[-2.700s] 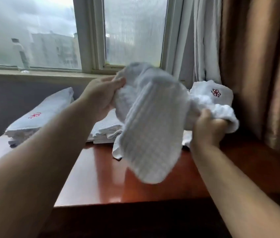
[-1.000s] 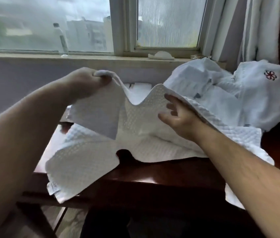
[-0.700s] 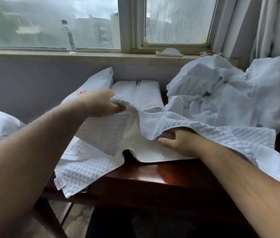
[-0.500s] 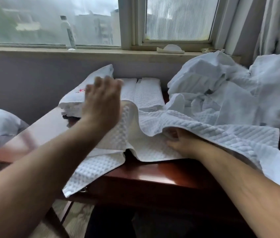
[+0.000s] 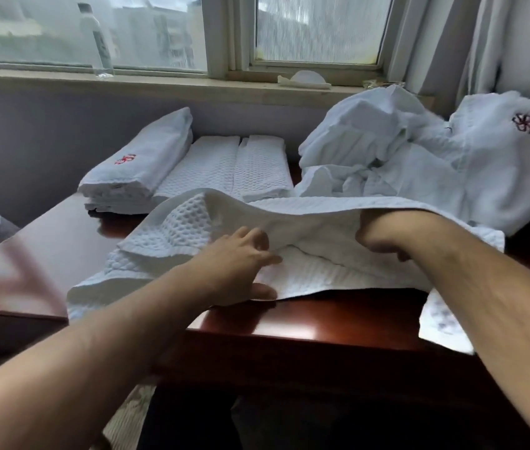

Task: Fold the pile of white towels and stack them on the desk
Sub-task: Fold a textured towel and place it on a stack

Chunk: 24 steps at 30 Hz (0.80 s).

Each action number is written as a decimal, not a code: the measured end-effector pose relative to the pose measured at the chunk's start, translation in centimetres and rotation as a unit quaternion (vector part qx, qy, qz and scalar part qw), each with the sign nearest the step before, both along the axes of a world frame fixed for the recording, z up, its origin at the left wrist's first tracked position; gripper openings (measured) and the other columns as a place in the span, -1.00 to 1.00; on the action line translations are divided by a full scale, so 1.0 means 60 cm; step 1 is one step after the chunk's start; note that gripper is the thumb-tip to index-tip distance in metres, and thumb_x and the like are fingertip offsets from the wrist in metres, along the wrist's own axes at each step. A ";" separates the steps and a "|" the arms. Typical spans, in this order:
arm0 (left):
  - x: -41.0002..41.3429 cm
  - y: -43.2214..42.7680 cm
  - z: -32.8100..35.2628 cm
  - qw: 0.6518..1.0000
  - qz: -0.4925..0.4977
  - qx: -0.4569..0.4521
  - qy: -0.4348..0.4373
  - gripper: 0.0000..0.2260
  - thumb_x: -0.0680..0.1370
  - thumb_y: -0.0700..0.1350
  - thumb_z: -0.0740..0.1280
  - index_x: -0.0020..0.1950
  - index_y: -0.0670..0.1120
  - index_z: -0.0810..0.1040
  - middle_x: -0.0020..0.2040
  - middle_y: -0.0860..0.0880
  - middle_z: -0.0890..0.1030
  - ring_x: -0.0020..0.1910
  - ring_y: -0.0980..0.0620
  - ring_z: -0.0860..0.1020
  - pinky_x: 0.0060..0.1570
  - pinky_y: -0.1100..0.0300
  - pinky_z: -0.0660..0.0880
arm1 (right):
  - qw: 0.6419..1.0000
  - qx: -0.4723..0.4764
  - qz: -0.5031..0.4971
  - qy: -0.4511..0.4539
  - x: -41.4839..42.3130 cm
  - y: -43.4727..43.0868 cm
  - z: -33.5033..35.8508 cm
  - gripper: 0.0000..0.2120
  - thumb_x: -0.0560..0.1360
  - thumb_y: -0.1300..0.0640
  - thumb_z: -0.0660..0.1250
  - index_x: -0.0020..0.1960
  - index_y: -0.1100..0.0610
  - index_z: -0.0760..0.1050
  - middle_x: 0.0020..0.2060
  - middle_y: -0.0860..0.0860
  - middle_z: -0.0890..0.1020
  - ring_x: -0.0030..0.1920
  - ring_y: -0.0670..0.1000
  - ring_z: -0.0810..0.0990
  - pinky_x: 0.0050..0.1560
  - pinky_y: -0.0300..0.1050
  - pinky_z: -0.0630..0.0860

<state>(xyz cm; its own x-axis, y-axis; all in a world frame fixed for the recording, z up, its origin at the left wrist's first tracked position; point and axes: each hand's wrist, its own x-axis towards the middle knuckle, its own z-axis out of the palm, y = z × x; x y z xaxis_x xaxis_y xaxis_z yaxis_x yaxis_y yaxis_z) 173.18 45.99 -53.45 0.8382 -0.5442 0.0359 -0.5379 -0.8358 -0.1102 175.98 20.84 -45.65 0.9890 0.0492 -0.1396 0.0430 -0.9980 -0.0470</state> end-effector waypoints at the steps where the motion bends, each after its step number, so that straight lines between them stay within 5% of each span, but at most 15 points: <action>1: 0.001 -0.013 -0.006 1.000 -0.010 -0.018 -0.005 -0.39 0.50 0.42 0.23 0.49 0.21 0.37 0.37 0.03 0.34 0.33 -0.01 0.34 0.26 0.04 0.43 | 1.000 0.000 -0.005 0.013 -0.003 -0.008 0.010 -0.59 0.65 0.01 0.12 0.49 0.00 0.29 -0.03 0.10 0.59 -0.32 0.08 0.69 -0.50 -0.32 0.42; 3: 0.002 -0.047 -0.024 0.998 0.008 -0.063 0.010 -0.37 0.51 0.43 0.21 0.52 0.19 0.32 0.39 0.01 0.37 0.34 -0.04 0.40 0.23 0.02 0.44 | 0.998 -0.002 -0.031 0.060 -0.013 -0.018 0.027 -0.56 0.63 -0.06 0.10 0.49 -0.09 0.23 -0.22 0.18 0.59 -0.63 0.07 0.54 -0.51 -0.20 0.53; 5: 0.009 -0.072 -0.036 0.994 0.033 -0.098 0.027 -0.39 0.49 0.40 0.28 0.49 0.20 0.36 0.37 0.00 0.42 0.31 -0.07 0.46 0.22 0.02 0.46 | 0.993 -0.058 -0.035 0.100 -0.023 -0.024 0.036 -0.55 0.65 0.05 0.07 0.52 0.09 0.22 -0.17 0.26 0.61 -0.61 0.05 0.54 -0.53 -0.25 0.53; 7: 0.021 -0.084 -0.029 0.990 0.027 -0.132 0.026 -0.53 0.51 0.28 0.37 0.39 0.19 0.49 0.33 0.03 0.49 0.28 -0.05 0.51 0.21 0.04 0.49 | 0.992 -0.102 -0.024 0.074 -0.022 -0.031 0.042 -0.55 0.67 0.17 0.06 0.54 0.21 0.25 0.11 0.20 0.59 -0.43 -0.06 0.48 -0.55 -0.43 0.36; 9: 0.027 -0.087 -0.021 0.990 -0.003 -0.142 0.022 -0.67 0.54 0.14 0.40 0.30 0.16 0.57 0.28 0.05 0.57 0.25 -0.04 0.53 0.19 0.05 0.49 | 0.990 -0.135 0.001 0.027 -0.011 -0.047 0.047 -0.53 0.66 0.18 0.08 0.57 0.16 0.27 0.31 0.10 0.49 -0.05 0.05 0.53 -0.07 -0.38 0.44; 11: 0.022 -0.084 -0.017 0.988 -0.042 -0.134 0.070 -0.73 0.53 0.12 0.42 0.23 0.16 0.61 0.19 0.11 0.63 0.19 0.05 0.55 0.12 0.15 0.46 | 0.987 -0.157 -0.004 -0.043 0.009 -0.069 0.052 -0.48 0.64 0.10 0.14 0.59 0.08 0.25 0.53 0.09 0.33 0.44 0.13 0.39 0.45 -0.10 0.30; 14: 0.001 -0.074 -0.002 0.956 -0.047 -0.115 0.265 -0.83 0.47 0.31 0.39 0.00 0.32 0.62 -0.11 0.31 0.64 -0.09 0.33 0.57 -0.11 0.24 0.42 | 0.986 -0.113 -0.001 -0.122 0.036 -0.091 0.040 -0.35 0.63 -0.07 0.20 0.65 0.01 0.06 0.64 0.07 0.04 0.62 0.15 0.05 0.60 0.04 0.00; 16: -0.005 -0.076 0.009 0.932 -0.032 -0.174 0.315 -0.63 0.45 0.50 0.23 -0.07 0.29 0.64 -0.19 0.30 0.64 -0.18 0.34 0.58 -0.15 0.25 0.46 | 0.992 -0.058 0.034 -0.103 0.052 -0.098 0.023 -0.36 0.62 -0.08 0.23 0.63 0.02 0.14 0.63 0.07 0.11 0.61 0.15 0.09 0.58 0.00 0.04; 18: 0.000 -0.088 0.010 0.939 -0.008 -0.252 0.234 -0.54 0.53 0.40 0.18 -0.03 0.10 0.68 -0.21 0.12 0.65 -0.18 0.15 0.62 -0.14 0.17 0.53 | 0.995 -0.015 0.043 -0.092 0.063 -0.101 0.000 -0.37 0.64 -0.09 0.21 0.64 0.01 0.11 0.64 0.03 0.08 0.62 0.12 0.06 0.59 -0.01 -0.01; 20: 0.008 -0.109 0.004 0.956 -0.012 -0.282 0.077 -0.76 0.61 0.17 0.30 0.01 0.05 0.65 -0.17 0.13 0.59 -0.10 0.04 0.62 -0.15 0.17 0.50 | 0.996 -0.025 0.027 -0.086 0.076 -0.110 -0.022 -0.33 0.67 -0.09 0.17 0.66 0.01 -0.06 0.65 0.03 -0.07 0.63 0.09 -0.07 0.60 -0.03 -0.15; 22: 0.016 -0.130 -0.006 0.959 -0.034 -0.280 0.001 -0.79 0.58 0.10 0.37 0.20 0.13 0.59 0.10 0.11 0.55 0.16 0.05 0.52 0.08 0.13 0.48 | 0.997 -0.070 0.005 -0.031 0.080 -0.124 -0.044 -0.30 0.68 0.02 0.17 0.66 0.07 -0.15 0.65 0.08 -0.15 0.63 0.09 -0.14 0.57 -0.07 -0.21; 24: 0.028 -0.153 -0.020 0.974 -0.053 -0.222 -0.005 -0.53 0.54 0.21 0.36 0.43 0.20 0.41 0.41 0.08 0.40 0.40 0.01 0.31 0.35 0.05 0.34 | 0.997 -0.074 -0.017 0.022 0.071 -0.139 -0.059 -0.33 0.65 0.09 0.20 0.65 0.18 -0.04 0.64 0.16 -0.03 0.62 0.14 -0.02 0.56 -0.10 -0.12</action>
<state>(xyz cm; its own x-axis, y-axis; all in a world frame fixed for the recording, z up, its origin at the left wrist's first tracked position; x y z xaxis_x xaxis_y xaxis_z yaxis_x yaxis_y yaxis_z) 174.84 36.82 -54.65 0.7763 -0.5570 0.2950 -0.6248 -0.7420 0.2431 180.25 12.51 -49.20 0.9823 -0.0081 -0.1869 0.0107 -0.9950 0.0995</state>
